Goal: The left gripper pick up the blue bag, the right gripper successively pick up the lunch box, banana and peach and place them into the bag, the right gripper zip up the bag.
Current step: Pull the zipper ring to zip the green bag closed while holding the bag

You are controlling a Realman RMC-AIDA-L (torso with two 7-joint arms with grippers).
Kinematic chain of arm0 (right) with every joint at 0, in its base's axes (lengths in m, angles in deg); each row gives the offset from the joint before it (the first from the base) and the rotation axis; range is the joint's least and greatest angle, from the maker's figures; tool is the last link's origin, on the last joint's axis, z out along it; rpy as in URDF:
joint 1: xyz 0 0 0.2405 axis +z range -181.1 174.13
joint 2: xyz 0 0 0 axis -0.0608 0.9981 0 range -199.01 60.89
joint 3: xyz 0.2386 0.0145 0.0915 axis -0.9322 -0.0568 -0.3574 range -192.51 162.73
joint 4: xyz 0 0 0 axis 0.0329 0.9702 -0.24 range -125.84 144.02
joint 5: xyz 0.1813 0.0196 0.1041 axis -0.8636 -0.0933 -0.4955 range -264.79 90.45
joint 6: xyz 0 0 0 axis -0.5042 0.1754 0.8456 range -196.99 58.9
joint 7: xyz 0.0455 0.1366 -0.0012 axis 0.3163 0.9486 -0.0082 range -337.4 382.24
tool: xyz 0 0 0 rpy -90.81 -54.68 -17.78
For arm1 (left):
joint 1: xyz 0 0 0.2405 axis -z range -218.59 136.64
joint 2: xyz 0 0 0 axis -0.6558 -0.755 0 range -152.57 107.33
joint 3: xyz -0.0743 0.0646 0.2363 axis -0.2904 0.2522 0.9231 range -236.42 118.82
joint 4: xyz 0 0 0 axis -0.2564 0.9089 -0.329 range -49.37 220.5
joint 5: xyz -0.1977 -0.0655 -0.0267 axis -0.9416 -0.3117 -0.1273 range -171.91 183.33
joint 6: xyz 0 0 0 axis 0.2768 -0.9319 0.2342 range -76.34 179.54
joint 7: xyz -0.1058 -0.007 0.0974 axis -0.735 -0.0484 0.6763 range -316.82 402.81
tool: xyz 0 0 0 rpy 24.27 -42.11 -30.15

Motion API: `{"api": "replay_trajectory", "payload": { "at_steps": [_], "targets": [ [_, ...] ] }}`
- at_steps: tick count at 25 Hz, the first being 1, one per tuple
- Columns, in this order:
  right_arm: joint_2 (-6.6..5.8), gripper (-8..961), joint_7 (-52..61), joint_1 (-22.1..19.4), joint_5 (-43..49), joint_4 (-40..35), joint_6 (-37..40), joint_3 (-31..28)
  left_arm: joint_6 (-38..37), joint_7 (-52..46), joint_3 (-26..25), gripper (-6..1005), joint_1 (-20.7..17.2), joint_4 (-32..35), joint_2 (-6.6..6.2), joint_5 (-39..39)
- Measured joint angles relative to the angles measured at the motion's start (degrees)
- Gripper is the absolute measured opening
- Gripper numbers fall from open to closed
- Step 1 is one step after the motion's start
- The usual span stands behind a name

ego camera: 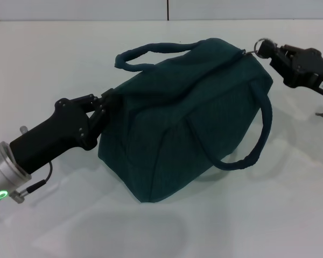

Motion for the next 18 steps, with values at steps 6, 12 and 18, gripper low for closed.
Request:
{"api": "replay_trajectory", "payload": {
  "at_steps": [6,12,18],
  "targets": [
    [0.12,13,-1.4,0.0,1.0,0.6,-2.6,0.0,-0.1,-0.3,0.0,59,0.2,0.0,0.07,0.0],
    [0.43,13,-3.4,-0.1,1.9,1.7,-8.1,0.0,-0.5,-0.7,0.0,60,0.3,0.0,0.23,-0.2],
    [0.5,13,-4.2,0.4,2.0,3.0,-9.9,0.0,-0.5,-1.2,0.0,60,0.3,0.0,0.26,-0.3]
  ]
}}
